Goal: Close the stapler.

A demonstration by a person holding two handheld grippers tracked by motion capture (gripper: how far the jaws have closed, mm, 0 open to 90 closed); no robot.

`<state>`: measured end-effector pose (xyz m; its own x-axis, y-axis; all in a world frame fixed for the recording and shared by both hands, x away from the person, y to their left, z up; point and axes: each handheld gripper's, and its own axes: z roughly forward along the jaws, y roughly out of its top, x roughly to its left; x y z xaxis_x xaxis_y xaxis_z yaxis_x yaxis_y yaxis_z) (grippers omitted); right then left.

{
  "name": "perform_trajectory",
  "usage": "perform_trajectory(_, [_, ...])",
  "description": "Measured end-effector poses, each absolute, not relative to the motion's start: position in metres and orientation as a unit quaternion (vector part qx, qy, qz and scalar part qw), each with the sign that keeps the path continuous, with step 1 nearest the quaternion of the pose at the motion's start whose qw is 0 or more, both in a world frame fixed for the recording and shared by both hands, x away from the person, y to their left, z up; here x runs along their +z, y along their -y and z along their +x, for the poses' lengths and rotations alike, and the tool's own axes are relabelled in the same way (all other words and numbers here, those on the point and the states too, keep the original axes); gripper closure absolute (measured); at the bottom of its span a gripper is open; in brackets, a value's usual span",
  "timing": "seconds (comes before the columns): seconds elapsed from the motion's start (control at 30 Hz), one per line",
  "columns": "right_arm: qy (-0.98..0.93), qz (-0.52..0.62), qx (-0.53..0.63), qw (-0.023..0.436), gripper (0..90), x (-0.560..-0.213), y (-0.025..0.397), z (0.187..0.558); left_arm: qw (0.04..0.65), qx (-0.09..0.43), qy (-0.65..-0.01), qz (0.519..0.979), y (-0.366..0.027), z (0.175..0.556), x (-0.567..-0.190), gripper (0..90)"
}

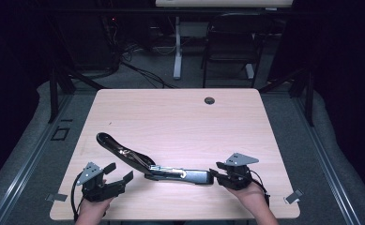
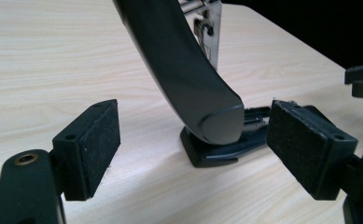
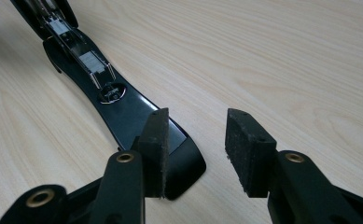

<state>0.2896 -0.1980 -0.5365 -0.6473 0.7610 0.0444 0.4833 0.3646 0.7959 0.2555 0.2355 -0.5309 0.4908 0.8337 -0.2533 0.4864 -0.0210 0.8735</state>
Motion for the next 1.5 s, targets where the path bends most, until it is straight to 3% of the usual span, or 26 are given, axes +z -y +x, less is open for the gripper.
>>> perform_trajectory(0.5, [-0.811,0.379,0.413,0.167,62.3,-0.536,0.197,0.289,0.548,0.196,-0.490,0.649,-0.253,0.262,-0.512,19.9])
perform_trajectory(1.13, [-0.813,0.377,0.413,0.160,63.2,-0.537,0.195,0.289,0.565,0.205,-0.485,0.635,-0.254,0.279,-0.489,23.8])
perform_trajectory(1.5, [-0.812,0.369,0.423,0.162,64.5,-0.533,0.191,0.287,0.568,0.221,-0.490,0.624,-0.252,0.279,-0.487,46.0])
